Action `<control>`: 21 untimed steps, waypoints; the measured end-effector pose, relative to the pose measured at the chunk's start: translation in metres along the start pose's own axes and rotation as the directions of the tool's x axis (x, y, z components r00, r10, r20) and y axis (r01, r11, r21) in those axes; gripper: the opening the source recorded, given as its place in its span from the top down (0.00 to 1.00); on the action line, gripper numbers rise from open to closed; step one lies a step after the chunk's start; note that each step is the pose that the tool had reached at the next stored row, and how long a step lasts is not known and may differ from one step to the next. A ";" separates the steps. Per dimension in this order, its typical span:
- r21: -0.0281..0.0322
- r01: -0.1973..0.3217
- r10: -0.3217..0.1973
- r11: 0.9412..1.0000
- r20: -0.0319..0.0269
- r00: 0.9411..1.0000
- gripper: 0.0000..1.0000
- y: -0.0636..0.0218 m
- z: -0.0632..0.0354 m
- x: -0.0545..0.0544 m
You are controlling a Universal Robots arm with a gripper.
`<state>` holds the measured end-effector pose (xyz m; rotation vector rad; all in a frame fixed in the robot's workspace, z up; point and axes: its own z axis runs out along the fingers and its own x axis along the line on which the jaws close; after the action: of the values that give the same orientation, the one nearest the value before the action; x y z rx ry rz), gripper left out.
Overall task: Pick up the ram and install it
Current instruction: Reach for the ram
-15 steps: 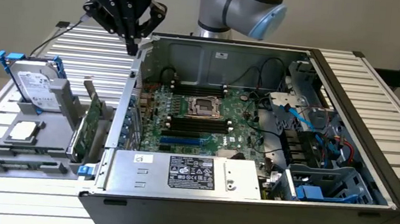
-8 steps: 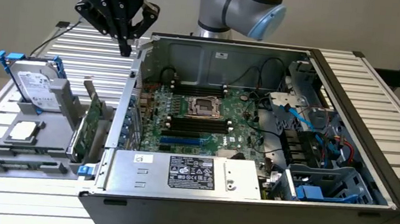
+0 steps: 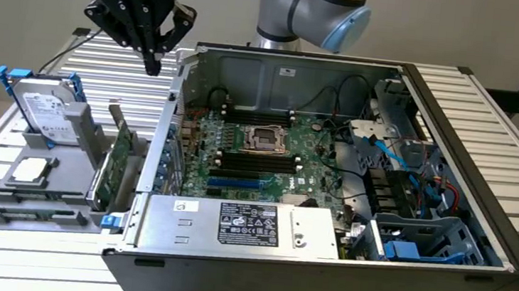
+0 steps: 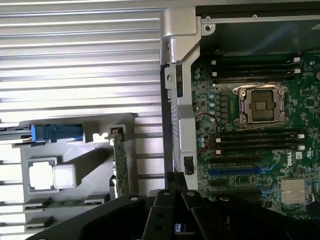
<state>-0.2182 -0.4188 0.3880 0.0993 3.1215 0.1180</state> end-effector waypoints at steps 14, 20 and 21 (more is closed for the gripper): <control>0.001 0.005 -0.005 1.000 0.000 1.000 0.89 -0.0153 0.0013 0.021; 0.012 0.006 -0.006 1.000 0.000 1.000 0.89 -0.0192 0.0009 0.034; 0.015 0.006 -0.006 1.000 0.000 1.000 0.89 -0.0196 0.0009 0.035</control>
<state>-0.2544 -0.4360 0.3852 0.0903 3.1227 0.0944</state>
